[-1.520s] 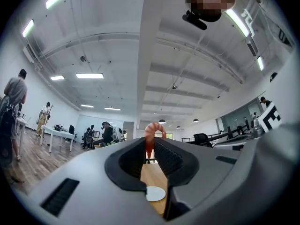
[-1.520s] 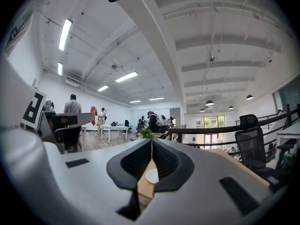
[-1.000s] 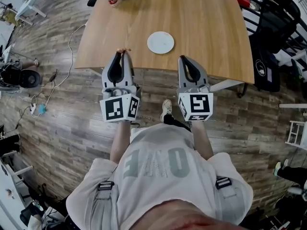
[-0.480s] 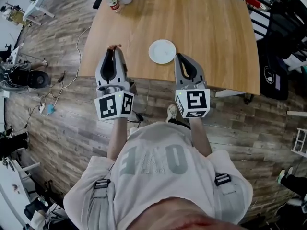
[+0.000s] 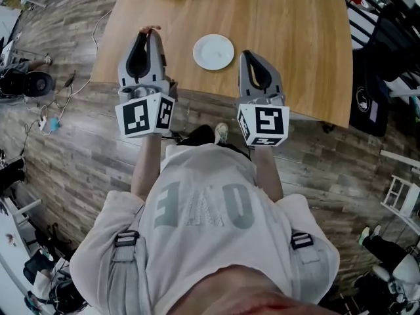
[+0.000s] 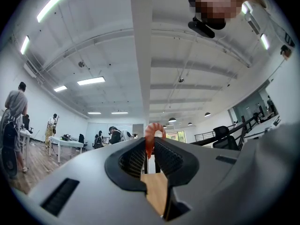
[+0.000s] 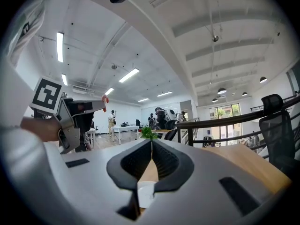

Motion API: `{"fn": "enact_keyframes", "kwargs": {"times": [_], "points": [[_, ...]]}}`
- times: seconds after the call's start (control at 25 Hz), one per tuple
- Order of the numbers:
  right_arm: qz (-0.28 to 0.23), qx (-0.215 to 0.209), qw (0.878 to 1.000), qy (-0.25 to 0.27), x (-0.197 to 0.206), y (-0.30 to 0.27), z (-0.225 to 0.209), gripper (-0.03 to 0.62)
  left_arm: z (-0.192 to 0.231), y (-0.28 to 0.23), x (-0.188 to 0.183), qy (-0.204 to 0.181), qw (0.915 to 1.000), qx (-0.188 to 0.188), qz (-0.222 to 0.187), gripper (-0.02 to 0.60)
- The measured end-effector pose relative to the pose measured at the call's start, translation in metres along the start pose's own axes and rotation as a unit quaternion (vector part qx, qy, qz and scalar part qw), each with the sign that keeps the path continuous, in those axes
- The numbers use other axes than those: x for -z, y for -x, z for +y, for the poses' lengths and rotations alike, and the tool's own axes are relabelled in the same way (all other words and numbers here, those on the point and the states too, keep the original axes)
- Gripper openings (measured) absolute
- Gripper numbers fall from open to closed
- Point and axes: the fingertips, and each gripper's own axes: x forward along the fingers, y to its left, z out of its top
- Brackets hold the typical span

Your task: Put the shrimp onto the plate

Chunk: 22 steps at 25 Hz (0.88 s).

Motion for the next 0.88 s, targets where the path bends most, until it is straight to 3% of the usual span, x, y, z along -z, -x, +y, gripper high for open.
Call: {"fn": "enact_keyframes", "kwargs": {"times": [0.2, 0.48, 0.88], "points": [[-0.004, 0.008, 1.000, -0.006, 0.000, 0.000, 0.005, 0.021, 0.003, -0.014, 0.011, 0.031, 0.9993, 0.013, 0.013, 0.063], [0.016, 0.013, 1.000, -0.001, 0.009, -0.009, 0.002, 0.021, -0.029, -0.025, 0.025, 0.030, 0.9974, 0.063, 0.020, 0.063], [0.060, -0.002, 0.998, 0.027, 0.015, -0.061, 0.019, 0.021, 0.008, -0.063, 0.048, 0.035, 0.9974, 0.061, 0.016, 0.063]]}}
